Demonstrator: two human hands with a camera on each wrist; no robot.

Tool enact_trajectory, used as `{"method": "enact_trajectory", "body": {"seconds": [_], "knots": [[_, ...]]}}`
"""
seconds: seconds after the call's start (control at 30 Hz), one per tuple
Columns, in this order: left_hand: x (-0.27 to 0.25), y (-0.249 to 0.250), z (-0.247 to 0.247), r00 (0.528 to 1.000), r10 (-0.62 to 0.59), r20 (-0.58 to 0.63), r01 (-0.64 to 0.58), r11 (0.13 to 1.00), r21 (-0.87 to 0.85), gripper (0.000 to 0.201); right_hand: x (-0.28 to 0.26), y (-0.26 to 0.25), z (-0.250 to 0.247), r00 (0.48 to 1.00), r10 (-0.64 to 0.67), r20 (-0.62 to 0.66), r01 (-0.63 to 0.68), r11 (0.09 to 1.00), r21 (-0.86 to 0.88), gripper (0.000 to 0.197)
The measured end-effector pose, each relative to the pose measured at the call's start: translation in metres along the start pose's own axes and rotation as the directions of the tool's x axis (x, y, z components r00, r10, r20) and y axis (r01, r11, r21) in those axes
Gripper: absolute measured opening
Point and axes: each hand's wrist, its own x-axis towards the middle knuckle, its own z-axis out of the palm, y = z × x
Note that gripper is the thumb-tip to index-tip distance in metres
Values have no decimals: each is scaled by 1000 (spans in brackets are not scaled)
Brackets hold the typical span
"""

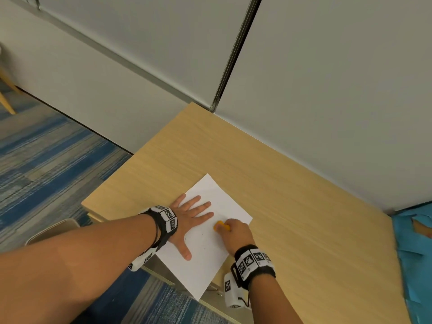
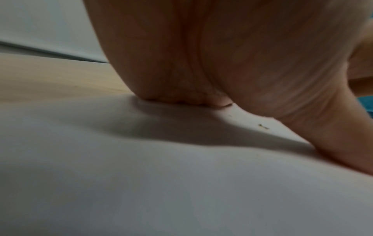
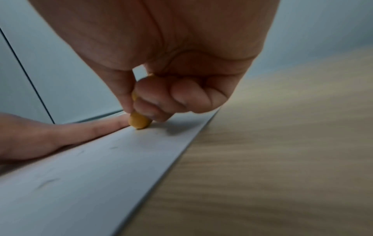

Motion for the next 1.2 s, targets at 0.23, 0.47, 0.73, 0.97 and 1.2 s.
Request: {"method": "enact_trajectory", "body": {"seconds": [0.23, 0.47, 0.73, 0.97, 1.2], "knots": [[0, -2, 2, 1000, 5, -8, -5, 1000, 7, 146, -15, -5, 16, 976, -58, 210, 57, 998, 11, 42], [2, -1, 3, 1000, -1, -27, 0, 1000, -9, 153, -8, -26, 23, 995, -29, 91, 22, 997, 79, 38], [0, 0, 3, 999, 3, -42, -4, 1000, -25, 153, 1, -29, 16, 999, 13, -44, -9, 997, 76, 37], [2, -1, 4, 999, -1, -50, 0, 1000, -14, 152, 0, -34, 8, 992, -36, 122, 41, 998, -39, 40], [6, -7, 13, 996, 16, -86, -16, 1000, 3, 158, -15, -38, 14, 959, -58, 277, 72, 997, -41, 41]]}}
